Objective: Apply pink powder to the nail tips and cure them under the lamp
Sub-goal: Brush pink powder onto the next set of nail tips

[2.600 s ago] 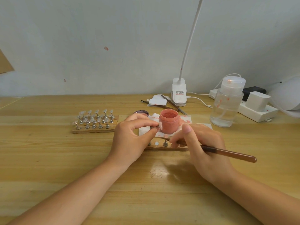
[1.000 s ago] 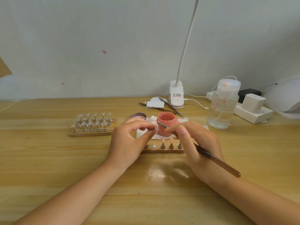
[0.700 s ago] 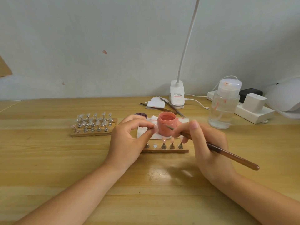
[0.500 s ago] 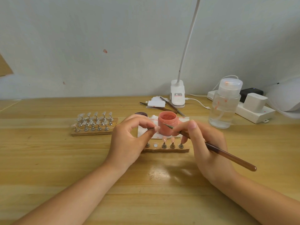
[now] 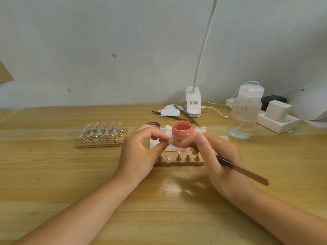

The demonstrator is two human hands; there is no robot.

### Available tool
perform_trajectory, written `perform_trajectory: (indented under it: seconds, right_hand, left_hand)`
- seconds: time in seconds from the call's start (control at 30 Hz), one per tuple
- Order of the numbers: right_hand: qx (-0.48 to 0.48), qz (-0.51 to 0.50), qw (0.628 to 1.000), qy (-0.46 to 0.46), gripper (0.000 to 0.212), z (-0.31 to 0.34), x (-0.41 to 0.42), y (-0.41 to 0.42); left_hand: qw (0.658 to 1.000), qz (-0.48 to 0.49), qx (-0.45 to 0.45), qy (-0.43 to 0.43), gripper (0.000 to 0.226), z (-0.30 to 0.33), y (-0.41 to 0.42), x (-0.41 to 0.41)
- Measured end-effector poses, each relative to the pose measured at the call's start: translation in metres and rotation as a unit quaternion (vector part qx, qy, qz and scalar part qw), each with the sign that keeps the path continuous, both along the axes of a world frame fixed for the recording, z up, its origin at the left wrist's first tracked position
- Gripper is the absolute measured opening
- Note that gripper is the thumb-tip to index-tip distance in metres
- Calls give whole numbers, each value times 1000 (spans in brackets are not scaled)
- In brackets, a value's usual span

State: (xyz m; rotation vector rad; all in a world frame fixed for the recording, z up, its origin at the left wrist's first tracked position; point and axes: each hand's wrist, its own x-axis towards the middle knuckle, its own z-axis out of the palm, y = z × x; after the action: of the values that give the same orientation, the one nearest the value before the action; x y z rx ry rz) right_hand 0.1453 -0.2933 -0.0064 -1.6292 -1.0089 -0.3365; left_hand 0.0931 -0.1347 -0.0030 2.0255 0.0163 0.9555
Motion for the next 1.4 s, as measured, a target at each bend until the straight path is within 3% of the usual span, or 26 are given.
perform_trajectory:
  seconds: [0.4,0.57,0.7,0.87,1.27,1.4]
  right_hand:
    - [-2,34,999,21,40,1,-4,0]
    - [-8,-26,999,-26,43,1,-1,0]
    - [-4,21,1000,-5,48,-1,-3,0]
    - [-12,-17,1000,-16,45,1,-1,1]
    - [-19,15,1000,0,41,1,-3,0]
    - [18,29,999,-18,40,1,-3,-2]
  left_hand:
    - [1000,2,-4,-2,27,-1,0,2]
    - [1000,1,9,-8,25,-2,1,2]
    - [1000,6,4,-15,31,-3,0,3]
    - [1000,6,9,-17,29,-4,1,3]
    - [1000,9,13,-16,29,-3,2,3]
    - [1000,3,-6,-12,28,-2,-1,2]
